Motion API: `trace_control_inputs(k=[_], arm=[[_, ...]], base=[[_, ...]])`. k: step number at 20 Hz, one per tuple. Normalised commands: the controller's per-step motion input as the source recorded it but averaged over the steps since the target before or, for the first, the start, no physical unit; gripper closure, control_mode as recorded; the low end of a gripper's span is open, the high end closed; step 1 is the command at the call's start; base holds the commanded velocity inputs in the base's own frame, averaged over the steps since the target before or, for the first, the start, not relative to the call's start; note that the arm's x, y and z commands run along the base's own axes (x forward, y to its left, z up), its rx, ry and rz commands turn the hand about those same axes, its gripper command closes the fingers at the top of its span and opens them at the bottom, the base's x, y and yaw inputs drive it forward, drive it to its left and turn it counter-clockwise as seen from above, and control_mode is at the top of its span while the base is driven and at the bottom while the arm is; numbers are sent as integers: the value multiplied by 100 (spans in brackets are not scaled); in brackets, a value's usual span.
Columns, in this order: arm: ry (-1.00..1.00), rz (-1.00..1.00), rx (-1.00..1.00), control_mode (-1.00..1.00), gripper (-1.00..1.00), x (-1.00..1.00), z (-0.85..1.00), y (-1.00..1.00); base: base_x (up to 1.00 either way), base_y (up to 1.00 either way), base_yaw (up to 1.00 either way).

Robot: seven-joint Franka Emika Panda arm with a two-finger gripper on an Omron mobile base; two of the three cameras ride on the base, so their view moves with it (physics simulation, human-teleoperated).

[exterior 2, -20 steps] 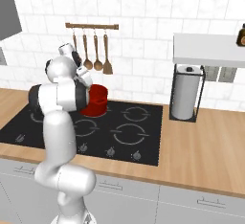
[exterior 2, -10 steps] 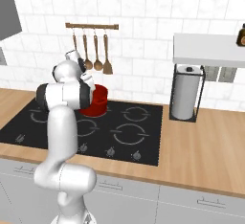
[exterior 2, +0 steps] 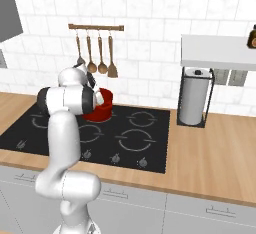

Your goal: Put the lemon wedge and bell pepper in the pot. Retrieve the spatula and lightly stir the vegetables in the pot.

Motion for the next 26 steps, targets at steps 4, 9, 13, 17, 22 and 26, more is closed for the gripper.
trace_control_inputs(k=[4, 9, 13, 17, 22, 26], arm=[[-16, 0, 8, -100, -100, 0, 21, -1], [-11, 0, 8, -100, -100, 0, 86, 0], [-4, 0, 7, -100, -100, -15, 100, 0], [1, 0, 7, -100, -100, -76, 98, -6], [3, 0, 1, -100, -100, -100, 67, -35], [0, 3, 0, -100, -100, -100, 6, -67]], base=[[0, 0, 0], [0, 0, 0], [0, 0, 0], [0, 0, 0], [0, 0, 0], [0, 0, 0]])
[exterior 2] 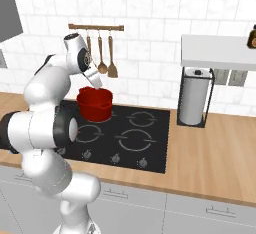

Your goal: Put the lemon wedge and bell pepper in the pot. Retrieve the spatula and lightly stir the vegetables in the pot.

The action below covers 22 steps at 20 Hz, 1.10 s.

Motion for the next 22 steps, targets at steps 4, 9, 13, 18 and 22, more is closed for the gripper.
trace_control_inputs(k=[4, 9, 13, 18, 22], arm=[[0, 9, 0, -100, -100, -100, -16, -78], [0, 19, 0, -100, -100, -100, -25, -66], [0, 32, 0, -100, -100, -99, -28, -45], [2, 20, 0, -100, -100, -23, -19, -5], [0, 1, 0, 100, -100, 0, 0, 1]], base=[[0, 0, 0], [0, 0, 0], [0, 0, 0], [0, 0, 0], [-1, 38, 4]])
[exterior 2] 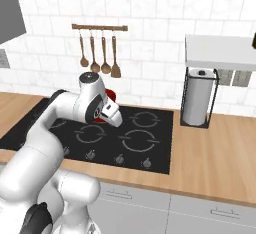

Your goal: Put the lemon wedge and bell pepper in the pot. Retrieve the spatula and lightly stir the vegetables in the pot.

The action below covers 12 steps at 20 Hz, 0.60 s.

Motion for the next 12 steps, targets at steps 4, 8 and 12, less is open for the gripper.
trace_control_inputs(k=[4, 8, 12], arm=[[0, 0, 0, 100, -100, 0, 0, 0], [0, 0, 0, 100, -100, 0, 0, 0], [0, 0, 0, 100, -100, 0, 0, 0]], base=[[-2, 100, 2], [0, 100, 0], [4, 100, 0]])
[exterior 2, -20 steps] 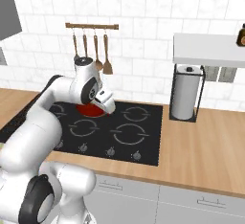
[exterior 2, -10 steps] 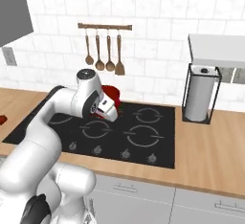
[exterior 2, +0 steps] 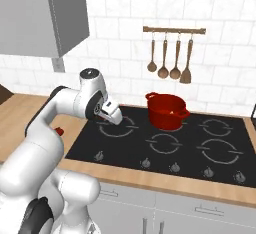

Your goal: Put the lemon wedge and bell pepper in the pot. Retrieve the spatula and lightly stir the vegetables in the pot.

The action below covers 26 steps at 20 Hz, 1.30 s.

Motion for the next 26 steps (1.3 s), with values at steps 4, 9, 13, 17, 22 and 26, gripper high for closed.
trace_control_inputs(k=[4, 9, 13, 17, 22, 26], arm=[[0, 0, 0, 100, -100, 0, 0, 0], [2, 0, 0, -100, -100, 33, -2, 0], [2, 5, 0, -100, -100, 16, -43, 21], [0, 9, 0, -100, -100, -4, -64, 77], [1, 2, 0, -100, -100, 0, -62, 100], [0, 0, 0, -100, -100, 1, -66, 86]], base=[[66, 67, 0], [60, 5, 0], [0, 0, 0], [0, 0, 0], [0, 0, 0], [0, 0, 0]])
